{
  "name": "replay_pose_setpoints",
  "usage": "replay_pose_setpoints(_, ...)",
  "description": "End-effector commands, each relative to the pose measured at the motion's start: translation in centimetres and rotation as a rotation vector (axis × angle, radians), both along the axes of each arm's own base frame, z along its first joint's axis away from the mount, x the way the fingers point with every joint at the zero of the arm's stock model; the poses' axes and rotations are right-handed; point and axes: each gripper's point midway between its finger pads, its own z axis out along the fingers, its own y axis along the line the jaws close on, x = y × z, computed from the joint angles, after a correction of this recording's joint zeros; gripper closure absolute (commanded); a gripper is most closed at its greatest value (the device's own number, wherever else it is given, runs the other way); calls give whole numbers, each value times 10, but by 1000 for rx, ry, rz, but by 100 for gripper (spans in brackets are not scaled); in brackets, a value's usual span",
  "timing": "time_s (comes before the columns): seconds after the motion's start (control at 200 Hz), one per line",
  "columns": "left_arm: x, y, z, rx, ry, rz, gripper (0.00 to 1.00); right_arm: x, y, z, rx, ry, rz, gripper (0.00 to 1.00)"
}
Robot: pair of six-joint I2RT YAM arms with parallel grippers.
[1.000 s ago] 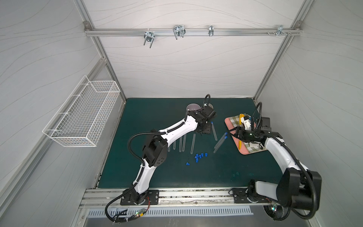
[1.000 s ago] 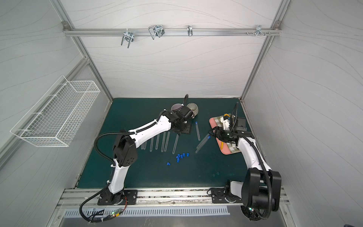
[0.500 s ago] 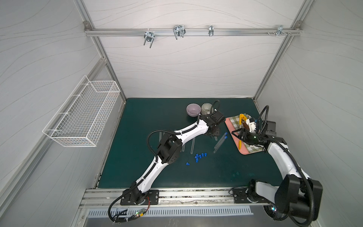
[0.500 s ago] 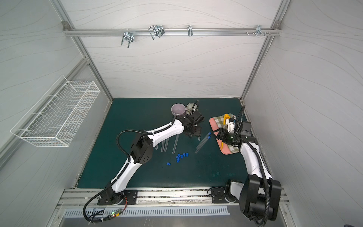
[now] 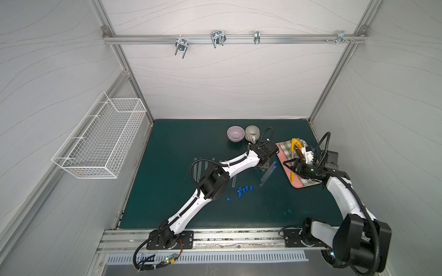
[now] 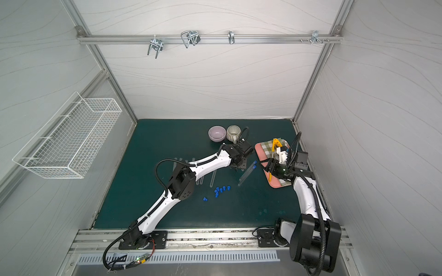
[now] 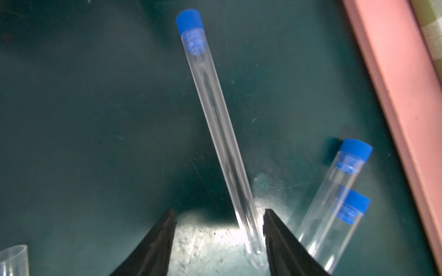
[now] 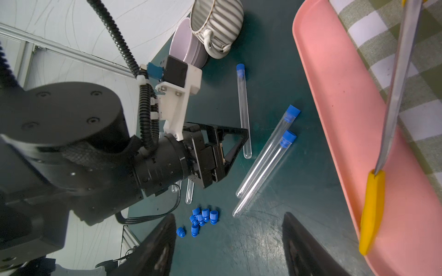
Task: Remove stoppers from test tubes
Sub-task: Move the test tube to the center of the board.
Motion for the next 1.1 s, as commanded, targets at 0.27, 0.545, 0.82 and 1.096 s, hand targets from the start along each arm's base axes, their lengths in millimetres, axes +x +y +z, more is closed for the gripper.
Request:
replay_pose_setpoints(0.27, 4, -1, -15, 72, -35, -7, 40, 2, -2, 7, 25, -43, 5, 30)
replay_pose_setpoints(0.545, 1, 13, -18, 79, 13, 14, 60, 1, -2, 11, 17, -56, 3, 29)
replay_pose_setpoints(0.82, 3, 41, -4, 103, 36, 2, 81, 1, -2, 11, 18, -54, 5, 28)
replay_pose_setpoints(1.096, -18, 66, 1, 141, 127, -70, 90, 0, -2, 12, 14, -56, 6, 28)
